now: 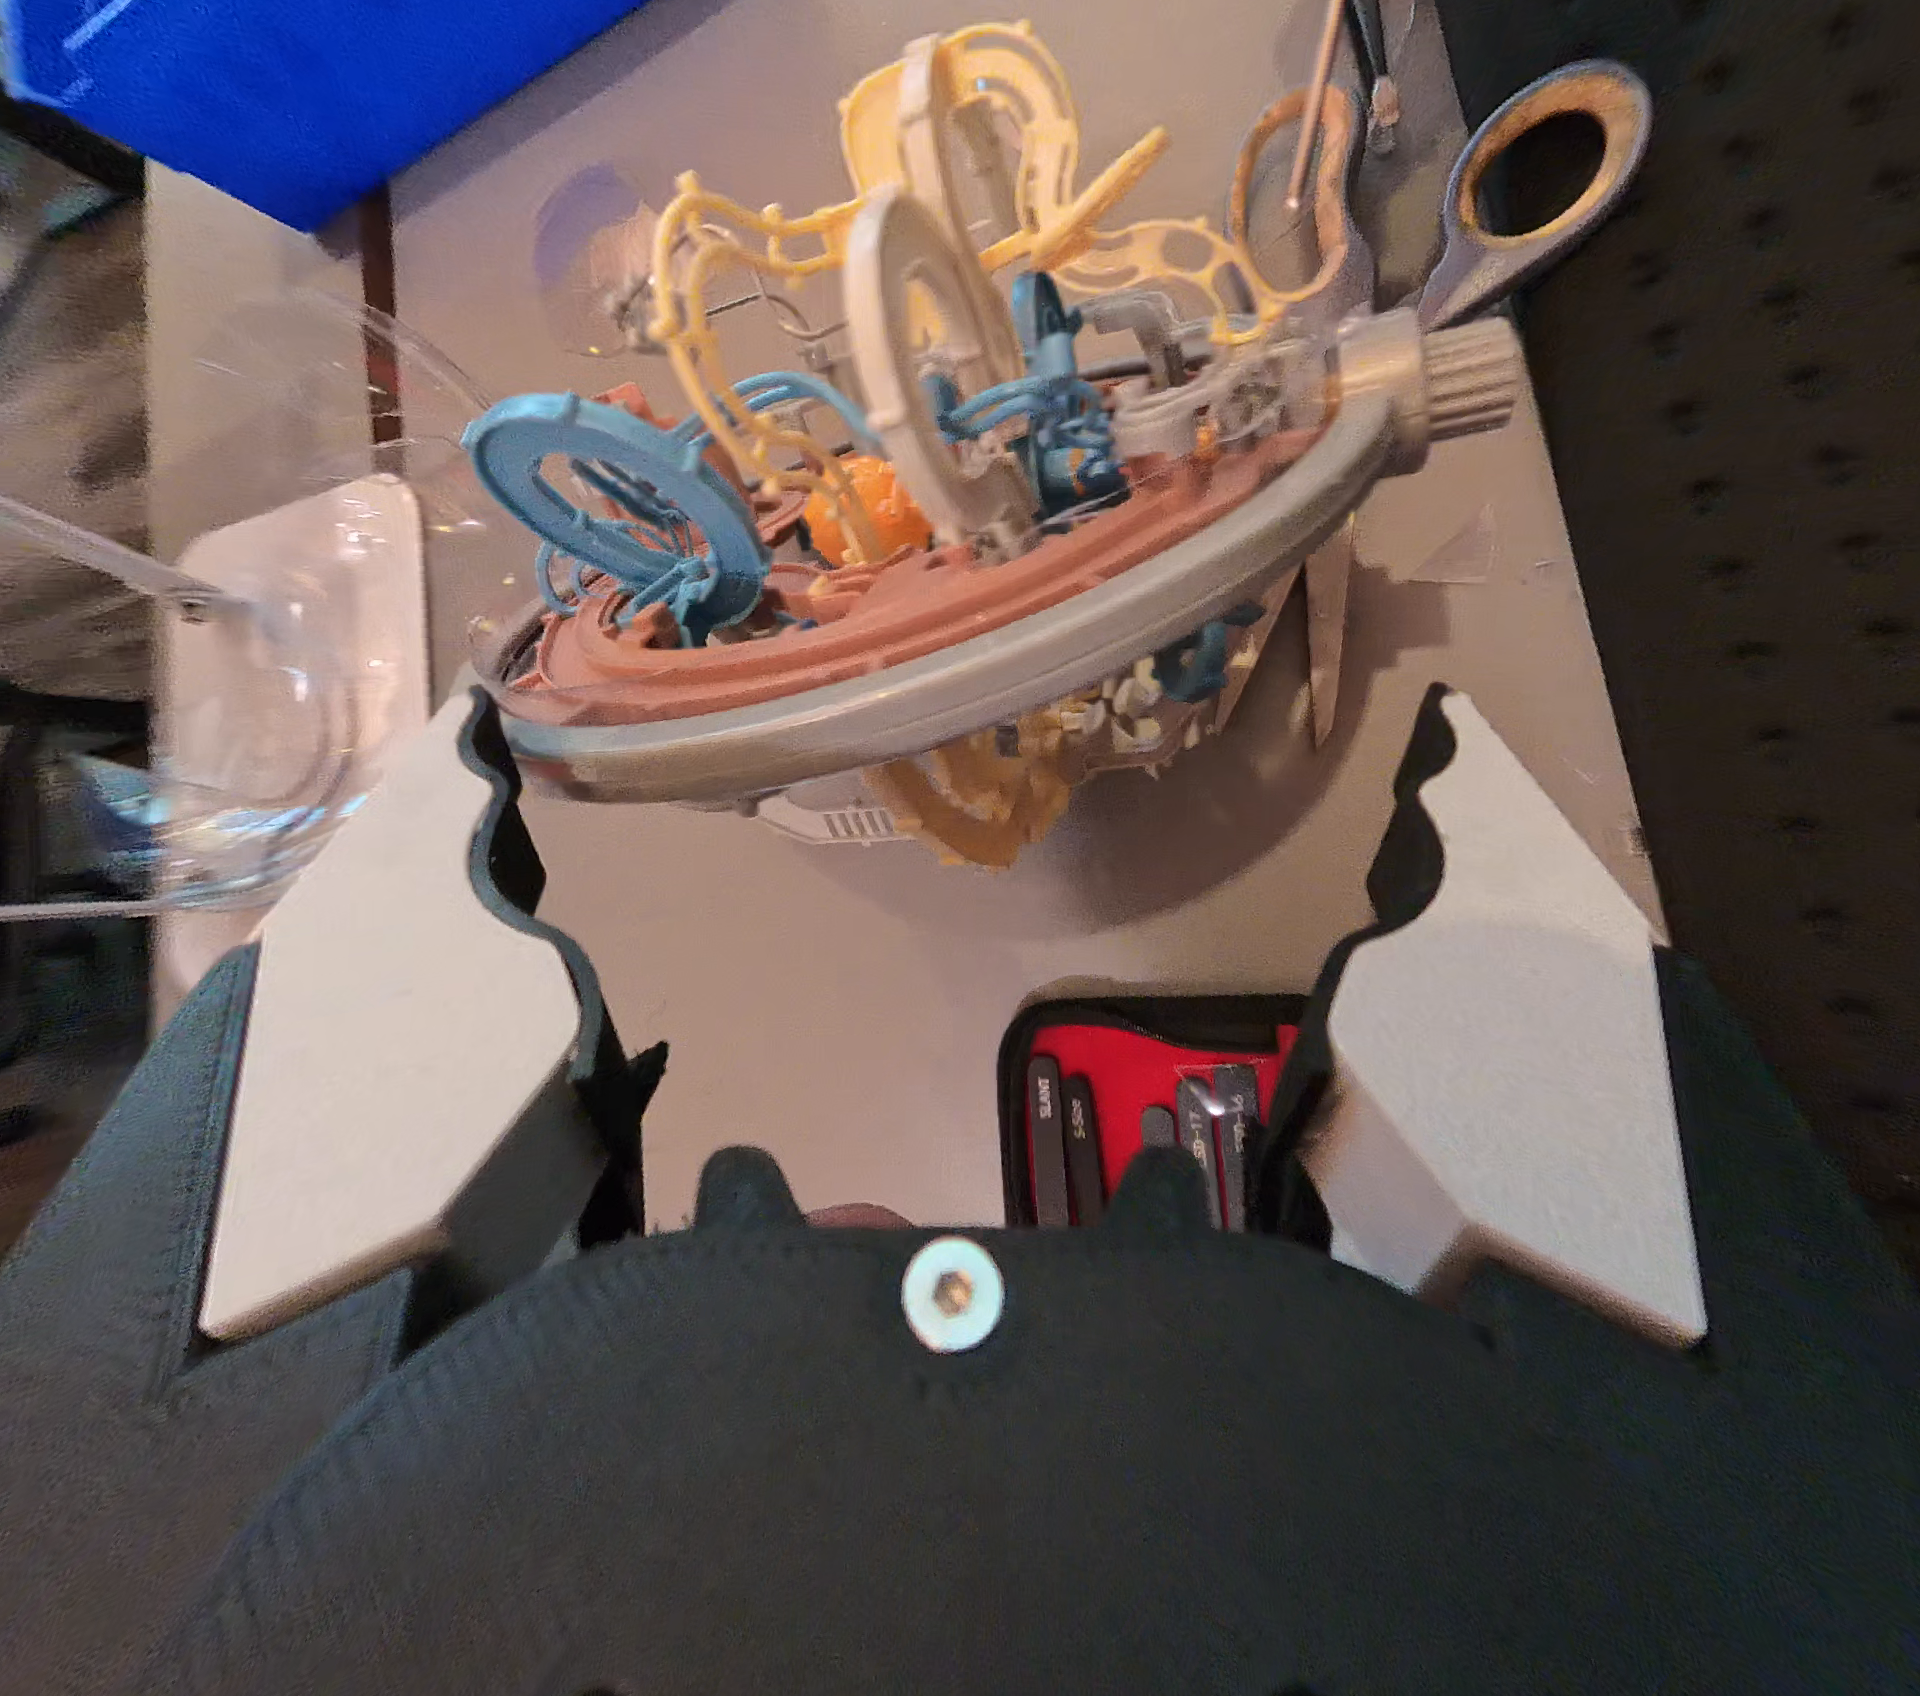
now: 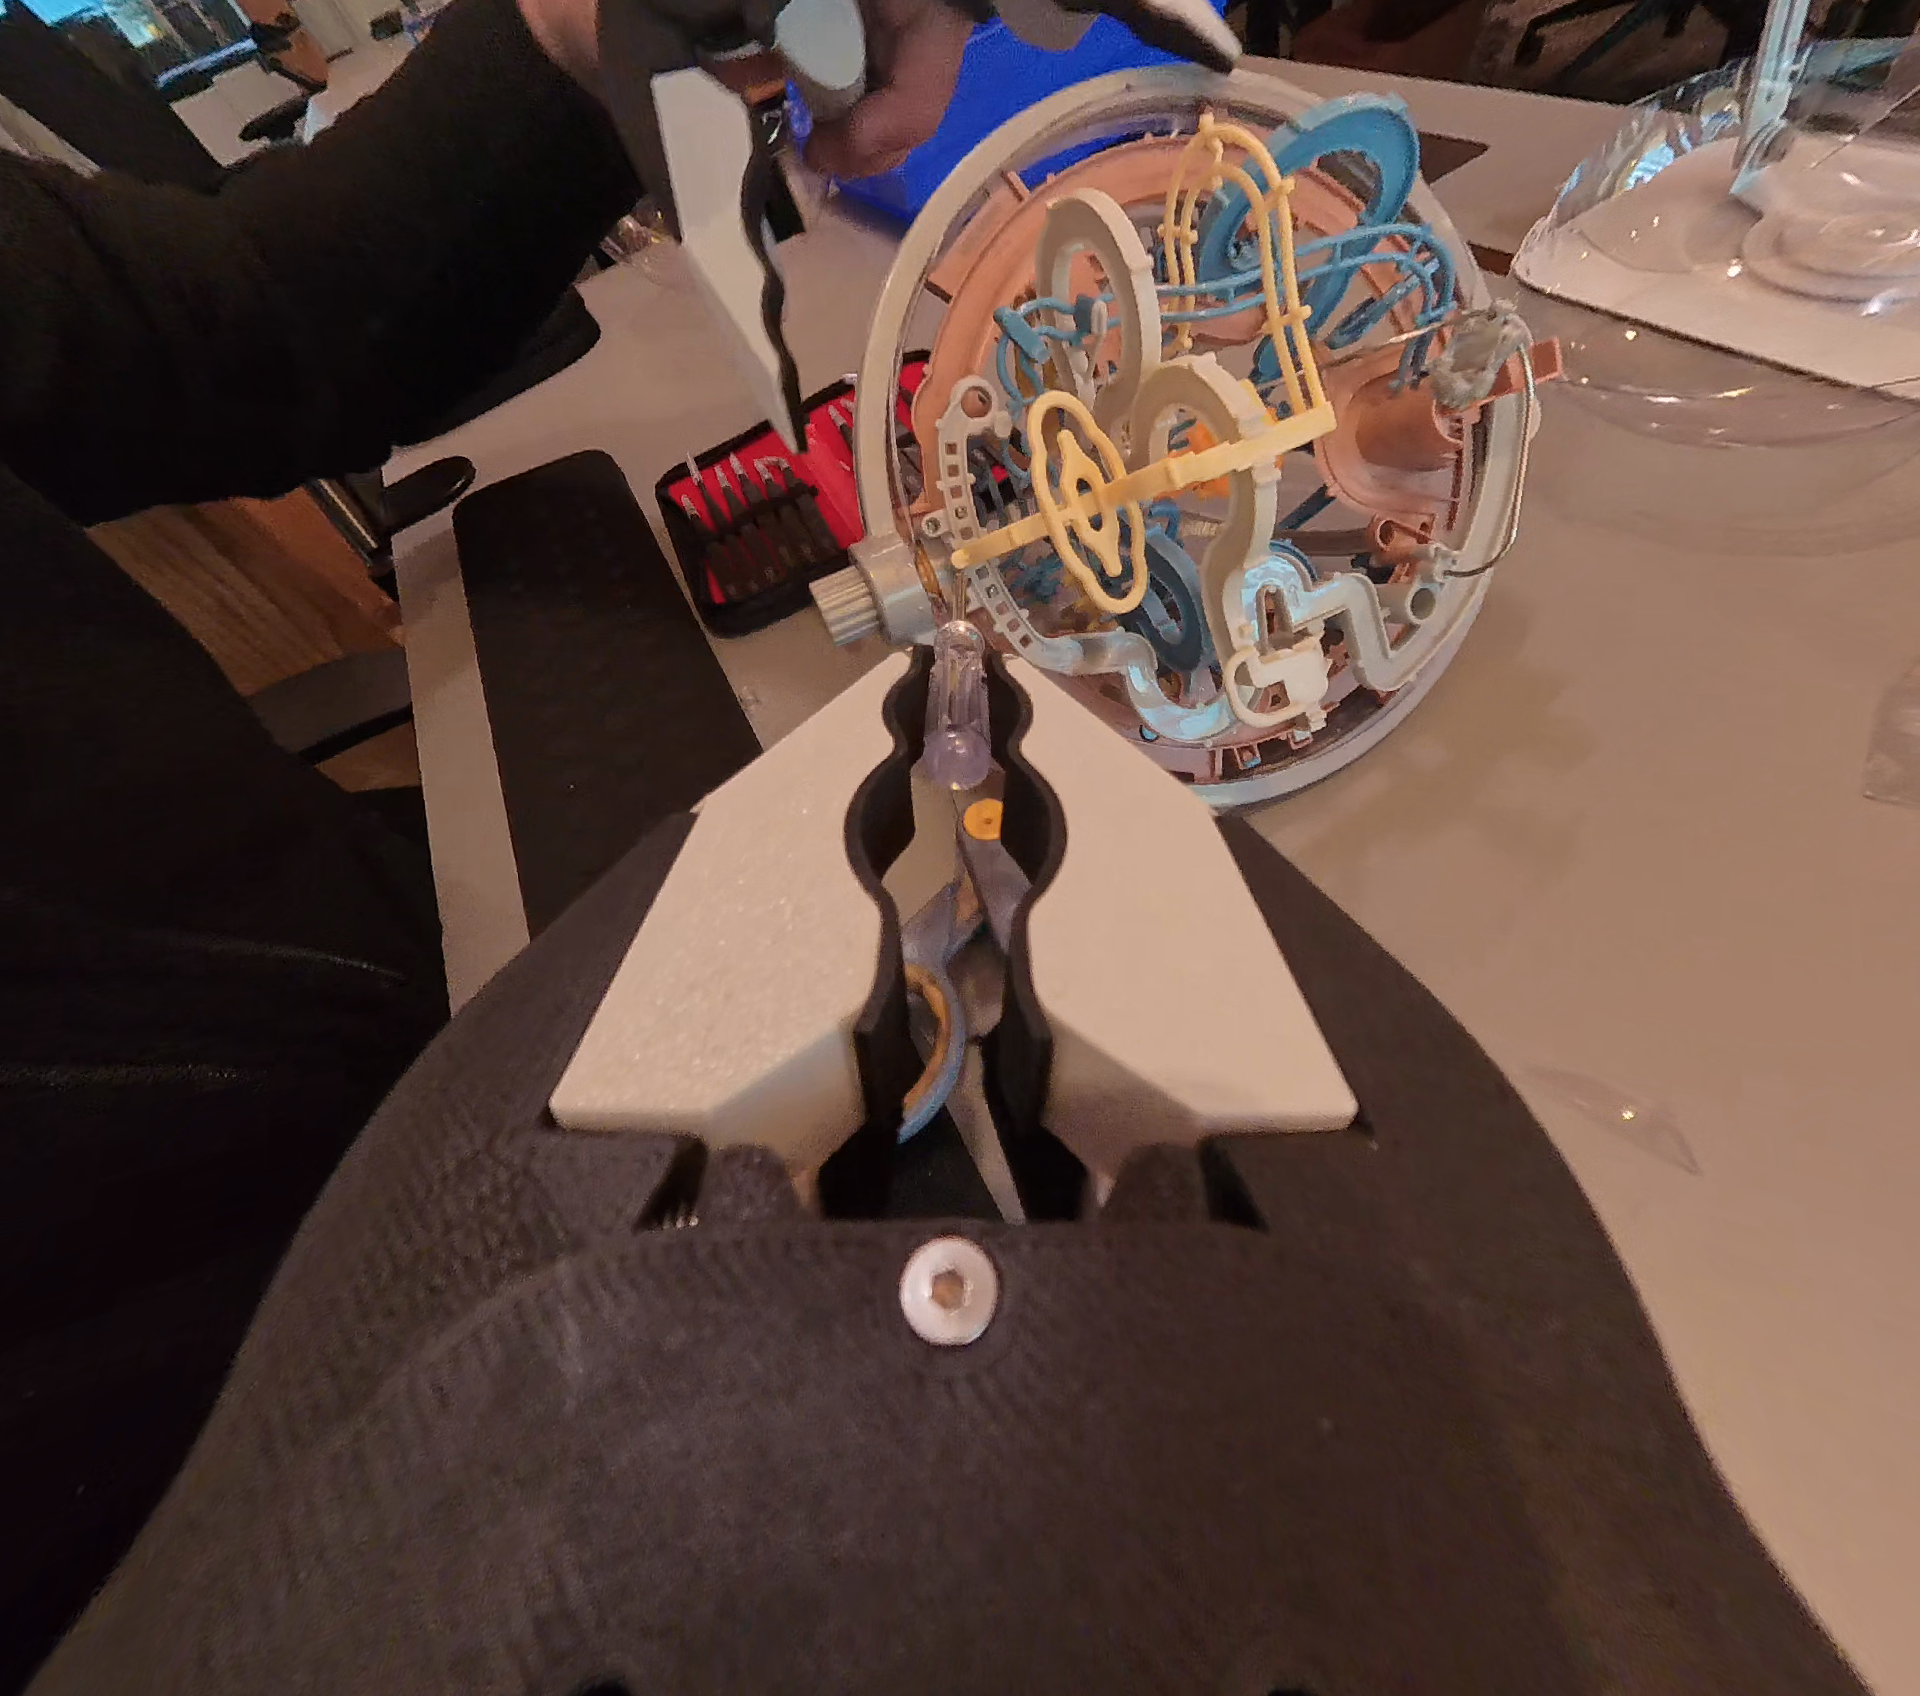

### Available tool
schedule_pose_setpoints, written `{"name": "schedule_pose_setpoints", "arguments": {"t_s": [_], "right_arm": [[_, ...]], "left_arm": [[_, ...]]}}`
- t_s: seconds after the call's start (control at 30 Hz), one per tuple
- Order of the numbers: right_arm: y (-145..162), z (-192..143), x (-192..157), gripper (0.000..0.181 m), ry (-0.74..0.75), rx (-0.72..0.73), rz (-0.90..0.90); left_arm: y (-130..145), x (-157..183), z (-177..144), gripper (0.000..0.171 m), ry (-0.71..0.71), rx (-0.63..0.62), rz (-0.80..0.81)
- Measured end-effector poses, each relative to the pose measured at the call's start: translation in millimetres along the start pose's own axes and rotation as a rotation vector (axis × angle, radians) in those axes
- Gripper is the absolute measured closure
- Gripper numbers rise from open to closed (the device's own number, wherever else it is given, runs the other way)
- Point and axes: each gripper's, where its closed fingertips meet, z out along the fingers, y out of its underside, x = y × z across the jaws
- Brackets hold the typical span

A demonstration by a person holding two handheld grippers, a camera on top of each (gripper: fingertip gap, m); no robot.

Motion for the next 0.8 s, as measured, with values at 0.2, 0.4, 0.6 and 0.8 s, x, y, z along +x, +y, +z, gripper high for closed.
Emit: {"name": "schedule_pose_setpoints", "arguments": {"t_s": [0.2, 0.4, 0.6, 0.8], "right_arm": [[10, 14, 8, 0.172, -0.028, -0.034, 0.014], [7, 15, 9, 0.173, -0.071, -0.010, 0.035], [7, 16, 0, 0.172, -0.090, -0.013, 0.040], [9, 11, 0, 0.173, -0.071, -0.027, 0.045]], "left_arm": [[-9, -14, 5, 0.013, 0.148, 0.139, -0.099], [-15, -17, 18, 0.013, 0.092, 0.186, -0.049], [-23, -14, 21, 0.018, 0.062, 0.257, -0.021], [-25, -13, 24, 0.021, 0.039, 0.263, 0.031]]}}
